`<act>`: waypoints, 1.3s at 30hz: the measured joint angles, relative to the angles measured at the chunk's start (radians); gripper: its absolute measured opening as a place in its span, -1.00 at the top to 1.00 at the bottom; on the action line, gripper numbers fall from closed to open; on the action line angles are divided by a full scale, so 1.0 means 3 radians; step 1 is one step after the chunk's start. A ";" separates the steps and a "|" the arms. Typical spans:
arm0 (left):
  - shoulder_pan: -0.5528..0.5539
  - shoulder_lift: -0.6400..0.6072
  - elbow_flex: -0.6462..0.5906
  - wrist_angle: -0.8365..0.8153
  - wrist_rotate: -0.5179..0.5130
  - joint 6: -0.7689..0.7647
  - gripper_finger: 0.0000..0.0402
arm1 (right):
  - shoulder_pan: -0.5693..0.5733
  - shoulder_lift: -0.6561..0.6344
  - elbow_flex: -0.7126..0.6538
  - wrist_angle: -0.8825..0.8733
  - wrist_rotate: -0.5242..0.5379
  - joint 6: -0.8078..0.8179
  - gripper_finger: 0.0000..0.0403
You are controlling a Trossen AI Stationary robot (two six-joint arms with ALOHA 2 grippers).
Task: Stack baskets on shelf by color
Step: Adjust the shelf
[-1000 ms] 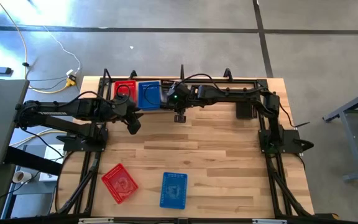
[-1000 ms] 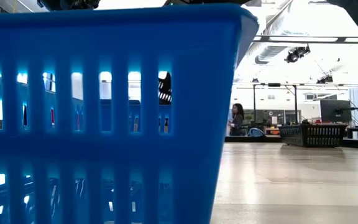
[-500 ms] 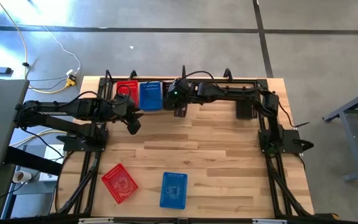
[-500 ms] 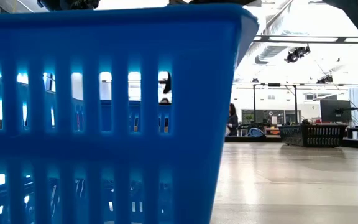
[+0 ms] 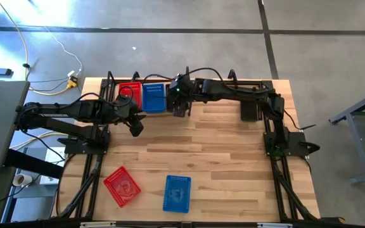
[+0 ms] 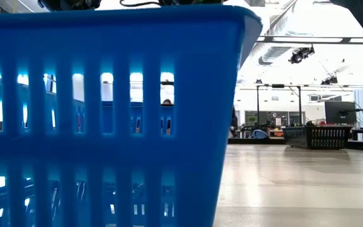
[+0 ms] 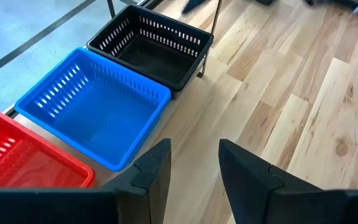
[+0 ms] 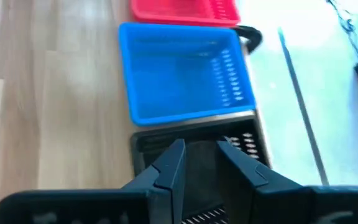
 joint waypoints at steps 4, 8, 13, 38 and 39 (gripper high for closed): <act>-0.0001 0.0000 0.0000 -0.0016 0.0005 -0.0024 0.37 | -0.0006 -0.0002 0.0237 -0.0263 0.0290 0.0223 0.63; -0.0001 0.0000 0.0000 -0.0024 0.0011 -0.0028 0.37 | -0.0033 -0.0006 0.0440 -0.0633 0.0799 0.0437 0.63; -0.0002 0.0000 0.0000 -0.0024 0.0015 -0.0032 0.37 | -0.0228 -0.0006 0.0614 -0.1092 0.1092 0.0813 0.63; -0.0002 -0.0001 0.0000 -0.0022 0.0013 -0.0028 0.37 | -0.0740 0.0180 0.0571 -0.1761 -0.0343 0.1653 0.64; -0.0001 -0.0001 0.0000 -0.0019 0.0012 -0.0028 0.37 | -0.0740 0.0205 0.0571 -0.1760 -0.0359 0.1655 0.64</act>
